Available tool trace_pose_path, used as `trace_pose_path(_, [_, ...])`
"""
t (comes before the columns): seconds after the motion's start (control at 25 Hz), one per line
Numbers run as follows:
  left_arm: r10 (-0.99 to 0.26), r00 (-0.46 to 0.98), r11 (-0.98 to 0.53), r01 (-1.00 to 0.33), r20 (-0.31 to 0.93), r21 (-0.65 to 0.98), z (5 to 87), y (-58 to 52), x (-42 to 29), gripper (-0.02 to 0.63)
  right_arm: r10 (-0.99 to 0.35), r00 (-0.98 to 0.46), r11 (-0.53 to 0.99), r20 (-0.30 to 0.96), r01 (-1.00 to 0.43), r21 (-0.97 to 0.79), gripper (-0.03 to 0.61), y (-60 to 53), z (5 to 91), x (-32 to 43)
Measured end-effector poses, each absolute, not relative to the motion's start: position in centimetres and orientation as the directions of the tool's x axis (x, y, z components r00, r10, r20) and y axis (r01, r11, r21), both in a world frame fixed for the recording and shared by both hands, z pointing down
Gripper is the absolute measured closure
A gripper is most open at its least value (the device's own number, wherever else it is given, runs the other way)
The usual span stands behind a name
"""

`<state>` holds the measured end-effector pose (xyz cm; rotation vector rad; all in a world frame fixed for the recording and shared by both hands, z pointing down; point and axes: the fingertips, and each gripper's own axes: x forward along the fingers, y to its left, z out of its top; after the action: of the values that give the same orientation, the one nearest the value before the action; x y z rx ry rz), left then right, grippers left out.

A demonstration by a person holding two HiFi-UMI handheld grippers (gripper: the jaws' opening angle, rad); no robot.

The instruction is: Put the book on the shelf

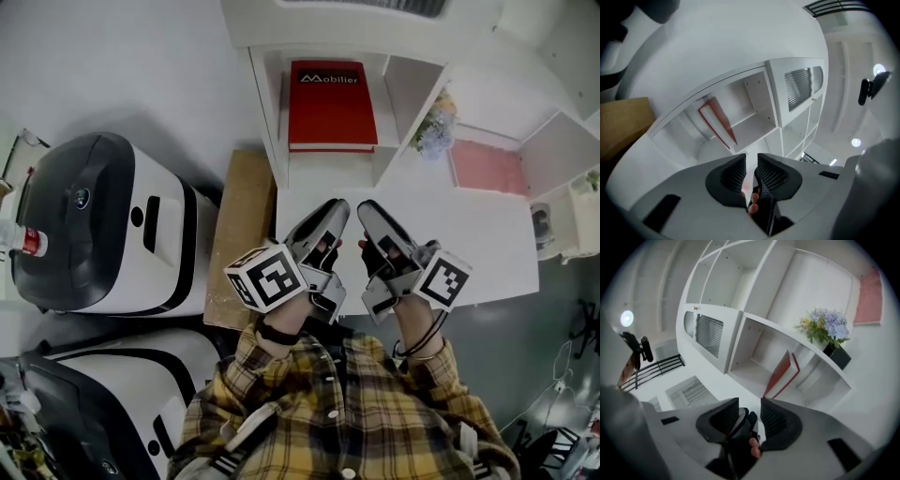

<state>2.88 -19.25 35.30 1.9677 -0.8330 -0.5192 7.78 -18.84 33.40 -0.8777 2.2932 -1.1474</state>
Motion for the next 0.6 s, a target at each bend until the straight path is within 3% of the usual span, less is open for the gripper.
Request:
trace_pose_path(0.32, [-0.690,0.724,-0.533,-0.494,-0.015,0.687,33.6,-15.7,4.6,0.561,-0.714,-0.700,0.590,0.013,-0.613,-0.525,0.456,-14.6,33.2,9.0])
trace_pose_path(0.6, [-0.689,0.725,-0.656,-0.612,-0.019,0.441,32.4,-13.5,5.2,0.571,-0.739,-0.673,0.630,0.041,-0.711,-0.312,0.485,-12.6,33.1,9.5])
